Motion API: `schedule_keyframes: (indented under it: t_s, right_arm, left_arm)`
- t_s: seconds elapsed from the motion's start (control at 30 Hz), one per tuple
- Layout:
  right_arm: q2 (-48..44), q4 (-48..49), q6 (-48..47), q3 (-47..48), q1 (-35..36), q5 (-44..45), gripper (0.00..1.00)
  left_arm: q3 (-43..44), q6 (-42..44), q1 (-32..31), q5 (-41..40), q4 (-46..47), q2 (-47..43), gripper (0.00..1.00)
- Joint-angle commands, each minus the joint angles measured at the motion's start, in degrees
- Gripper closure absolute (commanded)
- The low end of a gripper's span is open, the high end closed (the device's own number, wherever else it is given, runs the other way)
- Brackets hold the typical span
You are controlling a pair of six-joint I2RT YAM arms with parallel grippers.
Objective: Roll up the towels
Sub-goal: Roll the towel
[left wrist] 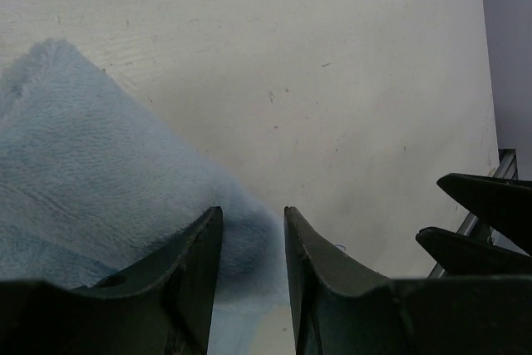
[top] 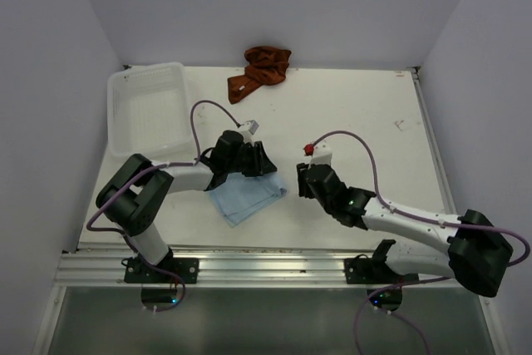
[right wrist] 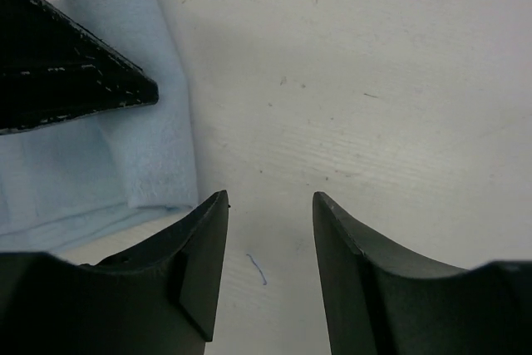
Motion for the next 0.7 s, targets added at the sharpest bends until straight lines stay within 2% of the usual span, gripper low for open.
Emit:
schedule_keyframes:
  t_s: [0.0, 0.1, 0.2, 0.67]
  right_arm:
    - [-0.1, 9.6, 9.5, -1.5, -6.8, -20.1, 0.52]
    - [3.3, 14.4, 14.2, -1.7, -10.3, -27.4, 0.52]
    - [7.2, 18.5, 18.1, -1.6, -11.6, -30.5, 0.51]
    - [18.1, 23.1, 20.1, -0.7, -11.6, -34.2, 0.48]
  left_arm:
    - [-1.2, 1.6, 0.3, -1.5, -0.5, -0.8, 0.60]
    - [-1.3, 1.6, 0.3, -1.8, -0.9, -1.8, 0.59]
    - [-1.5, 1.6, 0.3, -1.8, -0.9, -2.2, 0.59]
    - [-2.6, 1.1, 0.3, -1.7, -0.3, -3.4, 0.59]
